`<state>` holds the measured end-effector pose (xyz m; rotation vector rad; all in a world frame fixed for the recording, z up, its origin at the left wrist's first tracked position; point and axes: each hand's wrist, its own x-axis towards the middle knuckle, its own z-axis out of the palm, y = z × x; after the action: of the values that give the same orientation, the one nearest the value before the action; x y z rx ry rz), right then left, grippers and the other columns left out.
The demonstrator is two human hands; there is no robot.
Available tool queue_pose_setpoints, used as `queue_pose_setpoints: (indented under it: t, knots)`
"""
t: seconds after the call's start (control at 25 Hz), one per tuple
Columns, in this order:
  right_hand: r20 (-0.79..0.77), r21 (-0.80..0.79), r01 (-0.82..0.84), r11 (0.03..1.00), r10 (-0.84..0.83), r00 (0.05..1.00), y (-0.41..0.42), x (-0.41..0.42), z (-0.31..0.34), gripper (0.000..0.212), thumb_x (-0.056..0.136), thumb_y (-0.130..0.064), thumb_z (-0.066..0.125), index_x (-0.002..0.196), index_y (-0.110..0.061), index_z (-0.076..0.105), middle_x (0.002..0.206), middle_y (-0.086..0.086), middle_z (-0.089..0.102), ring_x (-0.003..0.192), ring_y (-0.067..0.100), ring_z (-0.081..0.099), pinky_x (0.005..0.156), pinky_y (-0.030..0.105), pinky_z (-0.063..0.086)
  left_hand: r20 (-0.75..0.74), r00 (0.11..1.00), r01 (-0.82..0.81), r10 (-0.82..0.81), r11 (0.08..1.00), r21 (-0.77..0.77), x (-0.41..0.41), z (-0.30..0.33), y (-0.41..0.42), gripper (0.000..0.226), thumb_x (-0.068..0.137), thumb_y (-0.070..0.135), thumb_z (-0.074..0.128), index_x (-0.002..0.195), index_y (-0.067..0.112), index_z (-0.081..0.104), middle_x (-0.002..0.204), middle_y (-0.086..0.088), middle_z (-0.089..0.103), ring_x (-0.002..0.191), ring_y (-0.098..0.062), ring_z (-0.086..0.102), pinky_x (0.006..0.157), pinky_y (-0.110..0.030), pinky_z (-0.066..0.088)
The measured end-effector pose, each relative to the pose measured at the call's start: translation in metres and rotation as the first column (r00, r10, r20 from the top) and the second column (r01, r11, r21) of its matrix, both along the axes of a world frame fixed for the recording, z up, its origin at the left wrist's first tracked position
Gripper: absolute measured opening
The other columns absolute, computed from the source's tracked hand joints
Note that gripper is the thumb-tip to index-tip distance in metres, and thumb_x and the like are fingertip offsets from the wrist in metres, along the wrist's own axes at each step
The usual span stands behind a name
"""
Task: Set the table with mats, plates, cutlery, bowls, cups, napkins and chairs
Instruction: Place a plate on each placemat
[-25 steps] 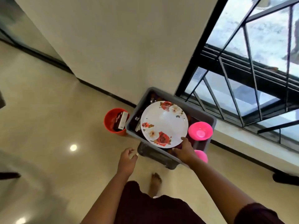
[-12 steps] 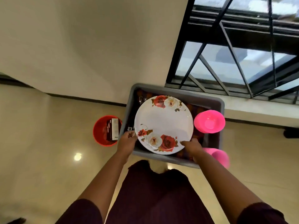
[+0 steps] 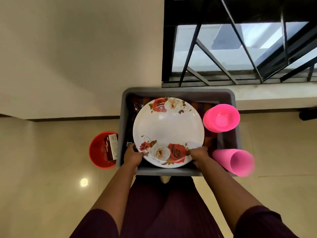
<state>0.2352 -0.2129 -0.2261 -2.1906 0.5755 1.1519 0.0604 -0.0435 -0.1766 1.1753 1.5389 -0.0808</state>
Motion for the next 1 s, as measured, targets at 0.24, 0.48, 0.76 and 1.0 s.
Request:
queue_pose_setpoints:
  t: [0.24, 0.48, 0.76, 1.0]
  knots:
    - [0.051, 0.167, 0.129, 0.977, -0.14, 0.989, -0.002, -0.014, 0.07, 0.069, 0.061, -0.026, 0.075, 0.121, -0.017, 0.04, 0.108, 0.01, 0.058, 0.101, 0.033, 0.06, 0.084, 0.05, 0.057, 0.043, 0.976, -0.206, 0.213, 0.969, -0.138, -0.005, 0.025, 0.008, 0.06, 0.075, -0.025, 0.051, 0.13, -0.002, 0.049, 0.121, -0.017, 0.06, 0.102, -0.033, 0.057, 0.081, -0.039, 0.05]
    - [0.135, 0.331, 0.044, 0.942, -0.094, 0.986, -0.018, -0.016, 0.192, 0.047, 0.075, -0.018, 0.071, 0.114, -0.021, 0.044, 0.107, 0.007, 0.063, 0.094, 0.026, 0.063, 0.081, 0.051, 0.058, 0.099, 0.954, -0.278, 0.284, 0.958, -0.07, -0.018, 0.104, -0.024, 0.054, 0.077, -0.001, 0.063, 0.128, 0.014, 0.054, 0.114, -0.013, 0.066, 0.098, -0.032, 0.064, 0.086, -0.049, 0.054]
    - [0.371, 0.301, -0.038, 0.953, -0.08, 0.925, -0.09, -0.022, 0.27, 0.041, 0.084, -0.013, 0.071, 0.111, -0.027, 0.044, 0.096, -0.003, 0.057, 0.088, 0.018, 0.059, 0.072, 0.039, 0.058, 0.298, 0.95, -0.078, 0.09, 0.996, -0.05, 0.024, 0.172, -0.02, 0.031, 0.096, 0.024, 0.056, 0.124, 0.011, 0.051, 0.109, -0.01, 0.064, 0.094, -0.028, 0.063, 0.081, -0.041, 0.053]
    - [0.523, 0.222, 0.171, 0.96, -0.265, 0.81, -0.183, -0.037, 0.28, 0.022, 0.089, -0.009, 0.059, 0.105, -0.019, 0.047, 0.091, -0.003, 0.06, 0.088, 0.024, 0.06, 0.071, 0.036, 0.052, 0.282, 0.91, 0.334, -0.303, 0.94, -0.069, 0.062, 0.186, -0.087, 0.049, 0.096, 0.007, 0.051, 0.14, 0.021, 0.034, 0.122, -0.009, 0.053, 0.11, -0.032, 0.055, 0.094, -0.054, 0.049]
